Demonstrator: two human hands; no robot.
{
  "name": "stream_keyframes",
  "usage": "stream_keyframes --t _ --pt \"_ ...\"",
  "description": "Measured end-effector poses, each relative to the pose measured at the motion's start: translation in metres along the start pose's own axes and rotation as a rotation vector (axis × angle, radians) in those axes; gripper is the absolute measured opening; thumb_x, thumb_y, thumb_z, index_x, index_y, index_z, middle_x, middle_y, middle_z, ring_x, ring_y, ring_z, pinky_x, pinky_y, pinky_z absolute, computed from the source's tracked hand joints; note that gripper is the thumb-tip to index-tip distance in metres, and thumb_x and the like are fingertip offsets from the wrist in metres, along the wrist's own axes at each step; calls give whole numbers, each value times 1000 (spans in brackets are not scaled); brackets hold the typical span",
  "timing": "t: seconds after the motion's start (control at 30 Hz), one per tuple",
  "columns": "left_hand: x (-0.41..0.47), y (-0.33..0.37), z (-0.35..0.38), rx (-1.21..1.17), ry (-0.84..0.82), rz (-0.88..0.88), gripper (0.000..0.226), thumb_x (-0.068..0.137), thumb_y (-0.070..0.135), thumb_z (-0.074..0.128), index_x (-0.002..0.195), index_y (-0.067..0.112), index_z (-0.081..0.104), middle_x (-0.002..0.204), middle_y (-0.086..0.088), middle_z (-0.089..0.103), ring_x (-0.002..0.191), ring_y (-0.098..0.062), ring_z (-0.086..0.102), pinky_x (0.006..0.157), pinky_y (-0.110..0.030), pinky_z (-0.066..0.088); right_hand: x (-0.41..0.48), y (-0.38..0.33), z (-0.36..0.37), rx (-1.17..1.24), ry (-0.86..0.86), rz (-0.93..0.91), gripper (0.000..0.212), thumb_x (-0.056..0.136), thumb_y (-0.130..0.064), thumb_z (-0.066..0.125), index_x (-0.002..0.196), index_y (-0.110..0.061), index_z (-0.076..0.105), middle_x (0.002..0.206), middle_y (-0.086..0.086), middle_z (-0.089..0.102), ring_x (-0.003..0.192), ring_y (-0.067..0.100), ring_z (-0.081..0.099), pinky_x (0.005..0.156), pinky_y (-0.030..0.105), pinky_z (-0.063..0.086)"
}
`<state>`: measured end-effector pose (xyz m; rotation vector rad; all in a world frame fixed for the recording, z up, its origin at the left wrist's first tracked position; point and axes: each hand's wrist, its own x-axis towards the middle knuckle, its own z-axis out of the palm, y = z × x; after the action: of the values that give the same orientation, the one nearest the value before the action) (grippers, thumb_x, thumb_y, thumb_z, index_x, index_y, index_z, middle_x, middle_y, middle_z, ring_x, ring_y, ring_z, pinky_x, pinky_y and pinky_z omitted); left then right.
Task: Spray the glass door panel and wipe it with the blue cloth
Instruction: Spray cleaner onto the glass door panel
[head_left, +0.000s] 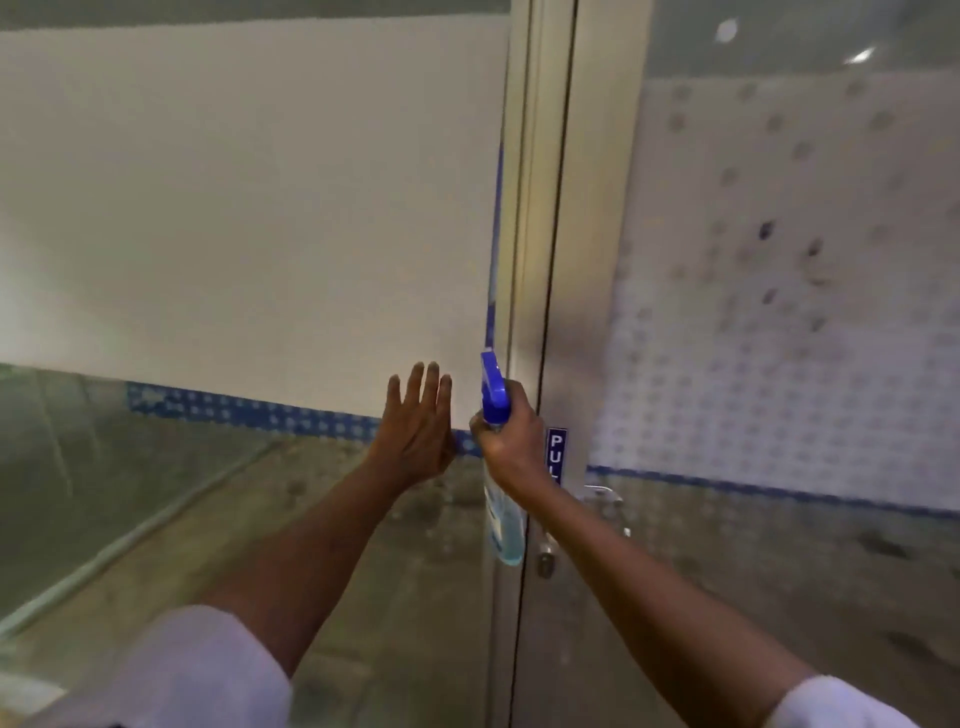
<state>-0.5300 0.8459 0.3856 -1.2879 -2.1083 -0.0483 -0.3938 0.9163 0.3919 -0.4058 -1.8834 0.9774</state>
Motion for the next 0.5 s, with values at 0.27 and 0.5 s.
stream_keyframes --t 0.27,0.5 --pt "95 68 -32 -85 246 196 83 77 43 64 139 -8 42 146 -34 40 137 -50 35 107 -67 30 19 3 -105 -55 193 -41 42 86 -34 65 123 -23 47 100 3 60 88 25 62 77 55 55" --pt "171 129 -66 -195 458 332 89 76 44 68 140 -10 37 147 -39 34 138 -55 30 111 -69 25 45 4 -187 -130 289 -102 37 84 -11 65 111 -35 55 106 5 62 89 27 62 79 53 55"
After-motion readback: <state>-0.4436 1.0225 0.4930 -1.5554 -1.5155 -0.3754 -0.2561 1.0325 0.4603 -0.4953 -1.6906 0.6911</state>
